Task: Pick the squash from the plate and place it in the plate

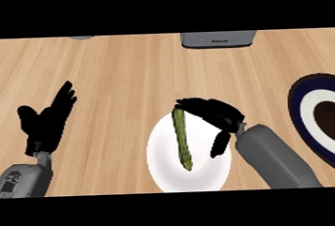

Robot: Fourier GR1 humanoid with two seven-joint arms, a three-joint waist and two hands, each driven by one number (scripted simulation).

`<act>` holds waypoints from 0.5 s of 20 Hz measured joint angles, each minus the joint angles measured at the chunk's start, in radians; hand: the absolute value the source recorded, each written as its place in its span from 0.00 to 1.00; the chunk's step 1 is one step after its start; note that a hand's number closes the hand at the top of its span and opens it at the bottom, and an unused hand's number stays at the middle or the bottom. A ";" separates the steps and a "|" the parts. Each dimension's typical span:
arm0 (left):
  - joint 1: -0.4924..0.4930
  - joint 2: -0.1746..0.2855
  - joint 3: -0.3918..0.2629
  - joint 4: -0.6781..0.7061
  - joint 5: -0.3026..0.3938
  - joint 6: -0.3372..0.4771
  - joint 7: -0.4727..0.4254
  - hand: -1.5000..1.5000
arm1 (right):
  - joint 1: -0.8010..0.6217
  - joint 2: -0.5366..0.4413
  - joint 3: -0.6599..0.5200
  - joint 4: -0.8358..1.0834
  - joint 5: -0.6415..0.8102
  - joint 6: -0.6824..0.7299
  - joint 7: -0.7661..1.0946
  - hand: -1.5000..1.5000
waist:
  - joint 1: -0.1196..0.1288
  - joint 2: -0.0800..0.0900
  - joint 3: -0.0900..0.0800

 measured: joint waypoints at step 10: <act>0.012 -0.039 0.036 -0.053 -0.046 -0.022 0.052 0.50 | -0.029 0.091 -0.042 0.041 0.142 0.070 0.069 0.00 | 0.002 0.001 0.000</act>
